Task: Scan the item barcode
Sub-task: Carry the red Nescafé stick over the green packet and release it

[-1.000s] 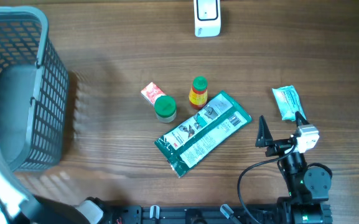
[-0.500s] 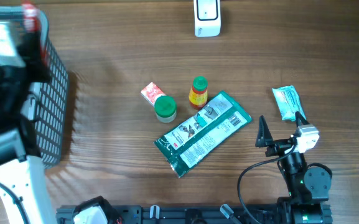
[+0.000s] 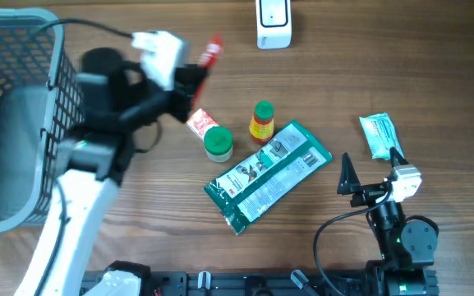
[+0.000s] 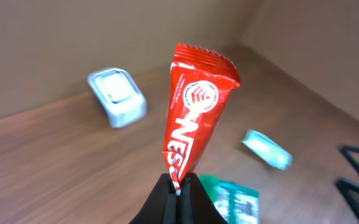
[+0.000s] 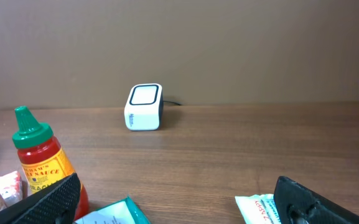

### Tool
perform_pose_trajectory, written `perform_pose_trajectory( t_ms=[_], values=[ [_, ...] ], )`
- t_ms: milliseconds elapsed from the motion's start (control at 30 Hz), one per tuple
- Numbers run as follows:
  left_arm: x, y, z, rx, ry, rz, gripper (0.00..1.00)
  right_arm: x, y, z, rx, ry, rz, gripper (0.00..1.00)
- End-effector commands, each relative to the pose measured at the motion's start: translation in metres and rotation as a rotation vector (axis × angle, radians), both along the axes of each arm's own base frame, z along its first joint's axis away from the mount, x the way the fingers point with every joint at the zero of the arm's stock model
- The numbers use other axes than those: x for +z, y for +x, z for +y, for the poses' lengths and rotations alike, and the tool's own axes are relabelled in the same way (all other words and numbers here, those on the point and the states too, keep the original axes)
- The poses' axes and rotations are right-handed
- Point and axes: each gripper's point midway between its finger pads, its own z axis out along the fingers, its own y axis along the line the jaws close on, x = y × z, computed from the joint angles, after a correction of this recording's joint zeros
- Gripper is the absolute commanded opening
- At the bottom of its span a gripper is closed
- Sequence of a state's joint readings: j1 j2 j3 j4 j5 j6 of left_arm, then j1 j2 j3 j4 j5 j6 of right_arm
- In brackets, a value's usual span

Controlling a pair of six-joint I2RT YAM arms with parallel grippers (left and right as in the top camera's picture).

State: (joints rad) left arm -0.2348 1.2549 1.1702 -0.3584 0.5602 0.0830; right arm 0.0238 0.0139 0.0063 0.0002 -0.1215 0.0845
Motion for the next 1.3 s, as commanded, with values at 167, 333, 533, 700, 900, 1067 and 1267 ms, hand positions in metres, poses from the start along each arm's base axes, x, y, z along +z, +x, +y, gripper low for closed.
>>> perform_pose_trajectory(
  t_ms=[167,333,533,700,900,1067,1267],
  values=[
    [-0.043,-0.017,-0.117,-0.277,-0.013,0.054,0.04,0.001,0.000,-0.002,-0.014,-0.006,-0.008,1.00],
    [-0.053,-0.026,-0.162,-0.292,-0.085,0.122,0.04,0.001,0.000,-0.002,-0.014,-0.006,-0.008,1.00],
    [-0.101,-0.032,-0.187,-0.167,-0.049,0.294,0.04,0.001,0.000,-0.002,-0.014,-0.006,-0.008,1.00],
    [-0.151,-0.033,-0.198,-0.065,0.022,0.393,0.04,0.001,0.000,-0.002,-0.014,-0.006,-0.008,1.00],
    [-0.206,-0.029,-0.198,0.006,0.118,0.452,0.04,0.001,0.000,-0.002,-0.014,-0.006,-0.008,1.00],
    [-0.235,-0.031,-0.194,0.021,0.173,0.497,0.09,0.001,0.000,-0.002,-0.014,-0.006,-0.008,1.00],
    [-0.227,-0.031,-0.195,0.015,0.166,0.479,0.50,0.001,0.000,-0.002,-0.014,-0.006,-0.008,1.00]
  ],
)
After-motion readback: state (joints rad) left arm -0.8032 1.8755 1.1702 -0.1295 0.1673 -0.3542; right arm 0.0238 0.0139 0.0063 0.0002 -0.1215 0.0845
